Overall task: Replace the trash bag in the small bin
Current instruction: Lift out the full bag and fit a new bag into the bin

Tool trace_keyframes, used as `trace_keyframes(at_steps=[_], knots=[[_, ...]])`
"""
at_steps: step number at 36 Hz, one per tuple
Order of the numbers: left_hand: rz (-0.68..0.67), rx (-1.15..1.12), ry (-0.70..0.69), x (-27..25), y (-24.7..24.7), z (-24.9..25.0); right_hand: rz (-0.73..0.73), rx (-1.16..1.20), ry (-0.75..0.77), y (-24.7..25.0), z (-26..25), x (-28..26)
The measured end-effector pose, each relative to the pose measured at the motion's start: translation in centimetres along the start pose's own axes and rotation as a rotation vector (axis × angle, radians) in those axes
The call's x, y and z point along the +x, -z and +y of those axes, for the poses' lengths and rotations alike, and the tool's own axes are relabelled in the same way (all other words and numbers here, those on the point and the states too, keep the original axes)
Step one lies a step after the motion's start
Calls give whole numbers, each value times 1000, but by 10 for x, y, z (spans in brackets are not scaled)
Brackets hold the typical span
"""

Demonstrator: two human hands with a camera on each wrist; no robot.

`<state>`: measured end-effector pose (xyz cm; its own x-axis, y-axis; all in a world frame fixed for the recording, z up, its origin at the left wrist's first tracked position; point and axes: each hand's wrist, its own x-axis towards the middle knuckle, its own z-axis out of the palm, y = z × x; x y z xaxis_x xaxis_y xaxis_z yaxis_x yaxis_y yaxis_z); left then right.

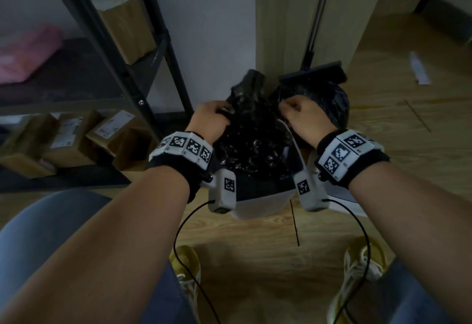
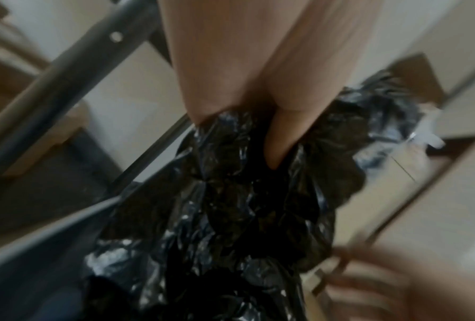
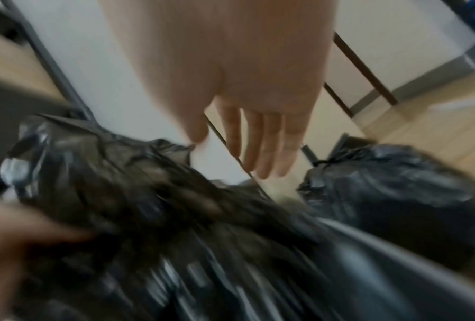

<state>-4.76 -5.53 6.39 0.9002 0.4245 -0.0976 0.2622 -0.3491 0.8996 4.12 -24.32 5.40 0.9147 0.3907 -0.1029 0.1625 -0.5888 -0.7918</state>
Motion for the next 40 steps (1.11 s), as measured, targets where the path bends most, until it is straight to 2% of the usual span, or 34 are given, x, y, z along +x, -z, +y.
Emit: trace_keyframes(at_steps=[3,5,8,10,12,15,19,21,23,28,32,36,40], knots=[[-82,230,-146,-5,-6,-1,-17,206,-77,0,-12,3],[-153,311,-181,-10,-11,-2,-36,234,-116,-1,-14,4],[-291,385,-149,-14,-16,-2,-40,139,-106,-8,-10,4],[-401,423,-87,-13,-15,-4,-39,78,-81,-13,-5,5],[-451,442,-5,-12,-12,-7,-35,71,-53,-15,-1,5],[-349,354,49,-11,-10,-8,-30,139,-15,-13,-1,4],[-126,243,-1,-3,-8,-12,-9,244,55,-5,-8,1],[-20,297,-28,6,-8,-18,-36,284,107,-1,-13,0],[6,369,-37,12,-7,-24,-89,334,132,2,-17,0],[-177,487,-114,15,-10,-28,-174,482,118,5,-26,-2],[-354,668,-81,6,-17,-27,-175,589,98,11,-31,-5],[-507,827,21,3,-19,-37,-33,684,56,15,-24,1],[-500,1045,-41,3,-19,-38,121,690,-27,21,-8,14]])
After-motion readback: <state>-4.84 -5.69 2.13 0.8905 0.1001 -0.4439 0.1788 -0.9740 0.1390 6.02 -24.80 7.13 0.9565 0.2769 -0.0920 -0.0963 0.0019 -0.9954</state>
